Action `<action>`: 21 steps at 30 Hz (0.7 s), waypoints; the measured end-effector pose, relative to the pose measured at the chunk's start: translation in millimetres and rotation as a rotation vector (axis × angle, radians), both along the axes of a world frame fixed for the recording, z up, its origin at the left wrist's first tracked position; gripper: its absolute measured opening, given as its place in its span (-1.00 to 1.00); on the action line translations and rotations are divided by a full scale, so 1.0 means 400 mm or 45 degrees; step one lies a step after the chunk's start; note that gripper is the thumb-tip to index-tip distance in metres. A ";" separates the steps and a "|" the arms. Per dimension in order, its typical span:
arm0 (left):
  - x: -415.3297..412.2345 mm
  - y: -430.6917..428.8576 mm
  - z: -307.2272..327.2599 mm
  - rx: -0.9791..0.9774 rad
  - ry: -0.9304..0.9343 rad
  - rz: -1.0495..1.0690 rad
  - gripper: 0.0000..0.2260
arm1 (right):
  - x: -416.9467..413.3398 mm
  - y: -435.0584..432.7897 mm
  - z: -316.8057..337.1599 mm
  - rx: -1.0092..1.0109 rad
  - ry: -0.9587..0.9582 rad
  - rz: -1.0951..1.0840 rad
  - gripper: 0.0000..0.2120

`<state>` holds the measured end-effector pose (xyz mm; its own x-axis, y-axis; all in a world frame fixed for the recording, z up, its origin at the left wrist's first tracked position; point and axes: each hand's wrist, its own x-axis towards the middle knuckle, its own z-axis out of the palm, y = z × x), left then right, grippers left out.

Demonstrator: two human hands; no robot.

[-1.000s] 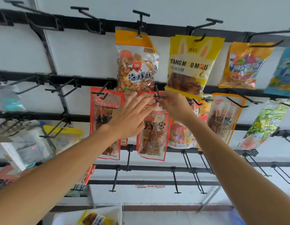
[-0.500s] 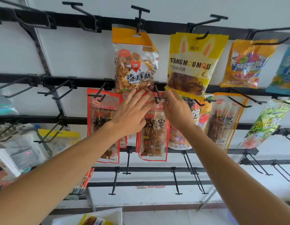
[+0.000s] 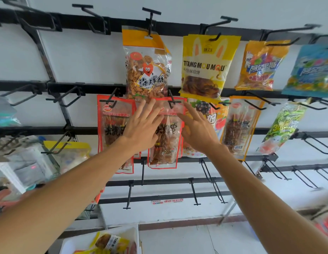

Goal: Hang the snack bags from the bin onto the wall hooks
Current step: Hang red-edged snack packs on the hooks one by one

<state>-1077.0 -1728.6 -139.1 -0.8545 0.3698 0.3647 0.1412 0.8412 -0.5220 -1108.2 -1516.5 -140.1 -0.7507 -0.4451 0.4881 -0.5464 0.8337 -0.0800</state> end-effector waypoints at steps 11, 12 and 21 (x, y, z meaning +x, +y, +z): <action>0.195 -0.007 -0.020 0.238 -0.589 0.174 -0.46 | 0.148 0.006 -0.040 0.089 -0.594 0.054 -0.50; 0.218 -0.011 -0.025 0.296 -0.577 0.186 -0.47 | 0.165 -0.003 -0.047 0.084 -0.616 0.094 -0.48; 0.505 -0.063 -0.133 0.596 -0.702 0.507 -0.52 | 0.361 -0.105 -0.152 0.230 -0.753 0.340 -0.49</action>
